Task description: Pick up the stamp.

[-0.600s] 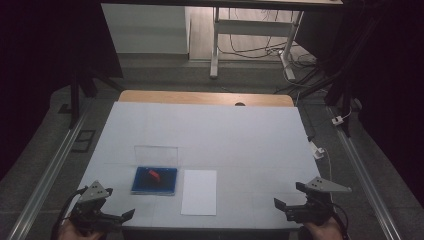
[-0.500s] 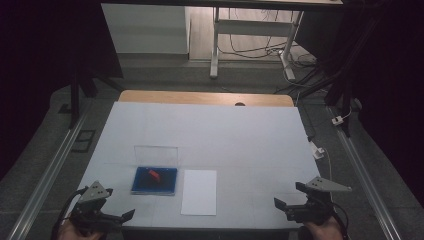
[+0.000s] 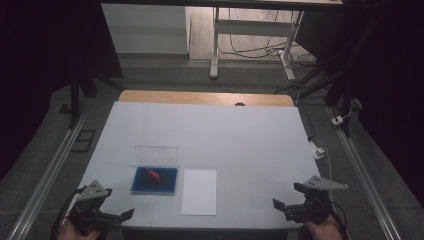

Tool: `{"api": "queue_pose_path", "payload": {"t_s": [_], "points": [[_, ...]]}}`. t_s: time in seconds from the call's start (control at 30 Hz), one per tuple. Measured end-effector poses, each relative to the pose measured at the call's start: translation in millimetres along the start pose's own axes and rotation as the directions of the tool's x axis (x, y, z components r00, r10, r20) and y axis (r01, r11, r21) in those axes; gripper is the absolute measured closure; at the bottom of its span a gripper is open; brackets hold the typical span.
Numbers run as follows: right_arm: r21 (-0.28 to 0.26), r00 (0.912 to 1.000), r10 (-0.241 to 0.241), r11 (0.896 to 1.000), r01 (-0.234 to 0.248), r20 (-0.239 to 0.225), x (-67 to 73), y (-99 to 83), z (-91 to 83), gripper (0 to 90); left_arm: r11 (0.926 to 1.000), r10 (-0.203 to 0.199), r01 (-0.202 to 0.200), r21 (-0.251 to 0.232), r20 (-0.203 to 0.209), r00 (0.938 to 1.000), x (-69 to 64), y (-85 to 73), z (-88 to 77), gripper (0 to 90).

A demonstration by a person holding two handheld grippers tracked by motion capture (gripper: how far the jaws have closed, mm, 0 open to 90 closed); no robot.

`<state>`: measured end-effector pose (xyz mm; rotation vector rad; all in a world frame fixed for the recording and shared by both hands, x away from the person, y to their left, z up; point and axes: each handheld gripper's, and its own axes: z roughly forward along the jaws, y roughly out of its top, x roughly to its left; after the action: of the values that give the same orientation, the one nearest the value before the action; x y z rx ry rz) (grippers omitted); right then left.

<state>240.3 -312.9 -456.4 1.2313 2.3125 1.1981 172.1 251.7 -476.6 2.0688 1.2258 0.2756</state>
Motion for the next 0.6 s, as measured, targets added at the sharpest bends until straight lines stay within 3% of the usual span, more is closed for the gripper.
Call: {"api": "queue_pose_path", "payload": {"t_s": [0.4, 0.6], "points": [[0.013, 1.0, 0.0, 1.0, 0.0, -0.003, -0.4, 0.4, 1.1, 0.0, 0.9998, 0.009, -0.008, 0.02, -0.018, 0.9998, -2.1, 1.9, 1.4, 0.0], [0.02, 1.0, 0.002, 1.0, -0.001, -0.004, -0.3, 0.6, 1.7, 0.0, 0.9995, 0.028, -0.029, -0.014, -0.03, 0.9991, -6.6, 8.3, 1.3, 0.0]]}}
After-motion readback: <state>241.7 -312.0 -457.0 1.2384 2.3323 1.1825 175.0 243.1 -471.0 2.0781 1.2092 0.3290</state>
